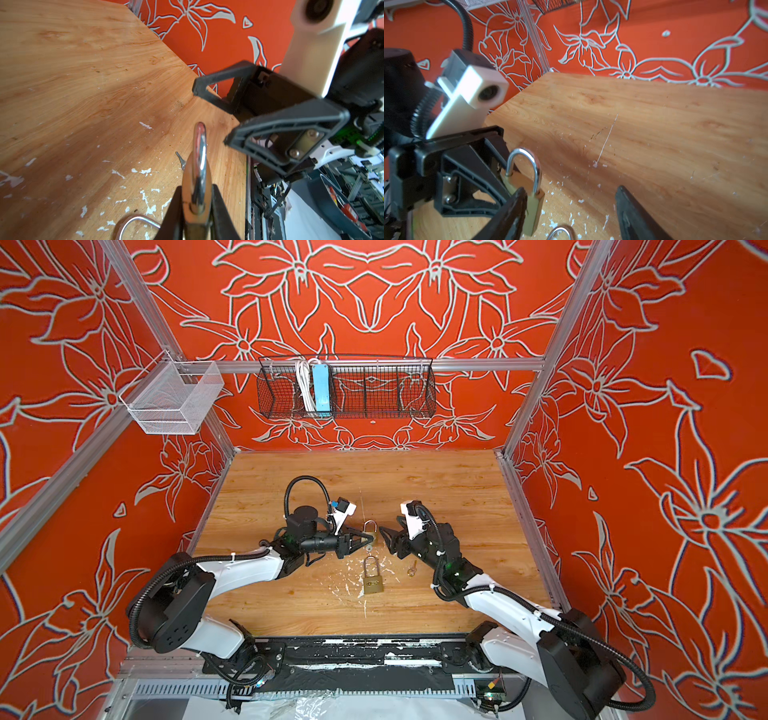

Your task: Unlock with the key

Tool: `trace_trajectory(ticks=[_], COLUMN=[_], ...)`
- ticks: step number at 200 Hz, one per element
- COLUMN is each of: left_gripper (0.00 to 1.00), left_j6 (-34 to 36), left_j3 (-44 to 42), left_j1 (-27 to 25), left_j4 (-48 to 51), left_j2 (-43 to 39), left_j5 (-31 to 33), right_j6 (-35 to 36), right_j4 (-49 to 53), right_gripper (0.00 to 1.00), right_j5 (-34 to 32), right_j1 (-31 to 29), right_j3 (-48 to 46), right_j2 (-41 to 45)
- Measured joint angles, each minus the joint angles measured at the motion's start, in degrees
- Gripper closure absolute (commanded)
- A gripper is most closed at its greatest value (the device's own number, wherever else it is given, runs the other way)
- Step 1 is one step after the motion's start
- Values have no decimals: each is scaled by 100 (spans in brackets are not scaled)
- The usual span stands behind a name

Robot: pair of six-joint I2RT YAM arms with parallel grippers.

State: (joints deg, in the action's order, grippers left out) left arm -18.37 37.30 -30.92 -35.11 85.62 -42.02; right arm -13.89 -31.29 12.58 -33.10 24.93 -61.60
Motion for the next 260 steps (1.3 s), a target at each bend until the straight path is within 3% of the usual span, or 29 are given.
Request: trace_trajectory(ticks=[55, 95, 141, 184, 260], left_gripper=[100, 100, 100, 100, 100], left_j6=[275, 341, 387, 470, 564], left_j3=[0, 0, 0, 0, -229], left_j1=[-208, -256, -310, -525, -664], left_j4=[39, 52, 87, 214, 249], left_j2=[0, -2, -4, -20, -264], left_j5=[90, 188, 404, 999, 1797], right_j6=[-9, 20, 96, 199, 238], right_j4=[81, 280, 522, 686, 874], right_gripper=[46, 53, 71, 88, 100], right_j5=[446, 542, 535, 299, 57], right_j1=[0, -39, -205, -337, -415], right_j3=[245, 334, 625, 660, 841], right_j2=[-323, -463, -721, -748, -979])
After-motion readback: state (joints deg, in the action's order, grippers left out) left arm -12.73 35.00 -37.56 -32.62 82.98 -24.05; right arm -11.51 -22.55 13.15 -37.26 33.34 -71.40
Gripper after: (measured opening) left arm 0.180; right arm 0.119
